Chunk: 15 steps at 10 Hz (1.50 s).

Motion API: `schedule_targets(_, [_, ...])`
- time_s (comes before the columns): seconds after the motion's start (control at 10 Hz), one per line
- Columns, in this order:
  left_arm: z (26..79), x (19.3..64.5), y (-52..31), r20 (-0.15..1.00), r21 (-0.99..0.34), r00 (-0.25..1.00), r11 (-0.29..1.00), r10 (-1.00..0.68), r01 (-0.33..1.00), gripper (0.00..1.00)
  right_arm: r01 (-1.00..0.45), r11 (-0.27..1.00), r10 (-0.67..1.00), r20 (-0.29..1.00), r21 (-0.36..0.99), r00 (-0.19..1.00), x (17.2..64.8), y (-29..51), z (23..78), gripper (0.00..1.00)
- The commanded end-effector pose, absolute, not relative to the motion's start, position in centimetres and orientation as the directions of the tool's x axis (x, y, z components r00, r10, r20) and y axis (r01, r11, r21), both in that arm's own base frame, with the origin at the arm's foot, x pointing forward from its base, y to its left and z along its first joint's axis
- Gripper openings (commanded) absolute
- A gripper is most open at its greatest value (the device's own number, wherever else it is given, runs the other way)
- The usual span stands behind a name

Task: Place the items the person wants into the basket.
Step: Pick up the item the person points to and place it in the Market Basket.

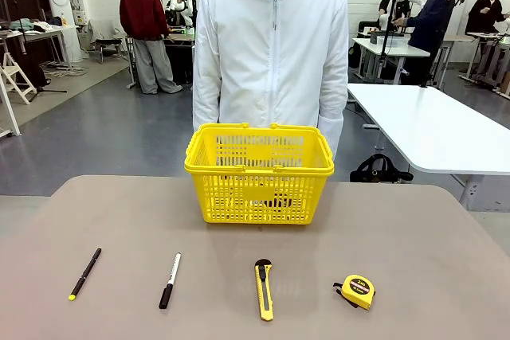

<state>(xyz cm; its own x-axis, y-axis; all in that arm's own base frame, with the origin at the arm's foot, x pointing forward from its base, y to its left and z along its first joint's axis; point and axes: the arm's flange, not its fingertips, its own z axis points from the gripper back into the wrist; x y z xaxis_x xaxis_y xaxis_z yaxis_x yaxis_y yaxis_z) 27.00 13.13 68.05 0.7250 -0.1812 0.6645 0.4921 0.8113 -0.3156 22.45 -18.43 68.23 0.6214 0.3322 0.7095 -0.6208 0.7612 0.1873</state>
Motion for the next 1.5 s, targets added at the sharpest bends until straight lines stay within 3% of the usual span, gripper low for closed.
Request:
schedule_targets(0.0, [68.10,26.91,13.32,0.671,-0.312,0.715,0.802,-0.193,0.509,1.00,-0.636,0.746,0.341,0.706,0.198,0.620,22.07,-18.34,67.85,1.00])
schedule_targets(1.4, [68.10,26.91,13.32,0.671,-0.312,0.715,0.802,-0.193,0.509,1.00,-0.636,0.746,0.341,0.706,0.198,0.620,22.07,-18.34,67.85,1.00])
